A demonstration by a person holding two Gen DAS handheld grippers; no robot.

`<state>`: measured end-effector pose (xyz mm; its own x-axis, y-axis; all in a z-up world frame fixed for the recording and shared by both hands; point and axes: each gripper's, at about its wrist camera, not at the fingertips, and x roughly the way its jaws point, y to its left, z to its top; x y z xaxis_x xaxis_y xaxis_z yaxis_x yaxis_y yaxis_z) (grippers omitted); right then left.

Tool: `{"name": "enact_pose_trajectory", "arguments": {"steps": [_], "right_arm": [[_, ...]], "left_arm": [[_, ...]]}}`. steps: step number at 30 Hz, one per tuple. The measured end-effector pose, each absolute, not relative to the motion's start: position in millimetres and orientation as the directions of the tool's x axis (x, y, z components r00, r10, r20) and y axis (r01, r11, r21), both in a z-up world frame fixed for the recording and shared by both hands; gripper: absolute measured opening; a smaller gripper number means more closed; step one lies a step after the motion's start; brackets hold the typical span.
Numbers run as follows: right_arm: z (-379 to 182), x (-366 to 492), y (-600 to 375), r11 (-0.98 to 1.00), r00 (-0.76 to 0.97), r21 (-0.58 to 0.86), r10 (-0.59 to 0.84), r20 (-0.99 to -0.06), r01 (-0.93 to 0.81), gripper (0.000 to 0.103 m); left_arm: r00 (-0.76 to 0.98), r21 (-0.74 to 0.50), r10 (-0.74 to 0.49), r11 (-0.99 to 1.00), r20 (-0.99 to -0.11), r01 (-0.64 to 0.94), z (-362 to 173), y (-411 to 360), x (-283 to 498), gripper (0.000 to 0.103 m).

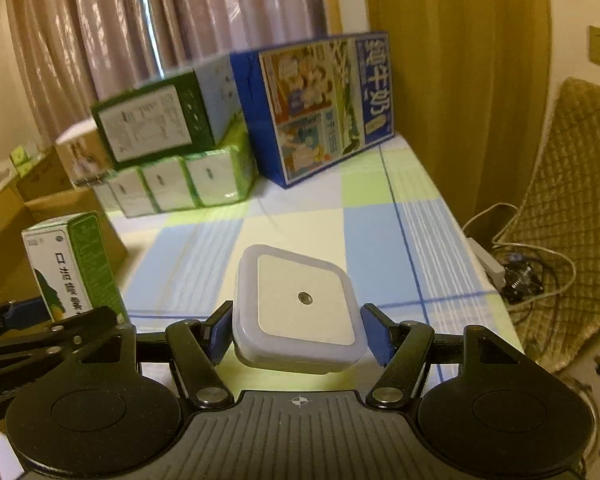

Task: Organize objects
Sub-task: 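Carry the spray box with the left tool while the right tool carries the night light to the box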

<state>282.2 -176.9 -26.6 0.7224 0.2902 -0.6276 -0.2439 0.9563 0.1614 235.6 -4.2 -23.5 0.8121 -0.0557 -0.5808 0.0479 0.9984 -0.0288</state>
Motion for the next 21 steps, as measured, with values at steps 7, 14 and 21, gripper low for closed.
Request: {"name": "enact_pose_trajectory", "arguments": {"steps": [7,14,21], "right_arm": [[14.6,204.2,-177.0,0.959,0.755,0.147,0.282,-0.592,-0.243,0.064],[31.2,149.6,-178.0,0.962,0.762,0.144,0.271,-0.588,-0.232,0.064],[33.9,111.8,-167.7,0.958,0.75,0.148,0.286,-0.596,-0.247,0.064]], "left_arm": [[0.814,-0.034,-0.076,0.997,-0.576,0.069,10.3,-2.3,174.6,0.052],[0.812,-0.023,-0.062,0.998,-0.58,0.059,31.7,8.1,121.6,0.052],[0.819,-0.025,-0.029,1.0,-0.572,0.018,45.9,23.5,83.4,0.052]]}}
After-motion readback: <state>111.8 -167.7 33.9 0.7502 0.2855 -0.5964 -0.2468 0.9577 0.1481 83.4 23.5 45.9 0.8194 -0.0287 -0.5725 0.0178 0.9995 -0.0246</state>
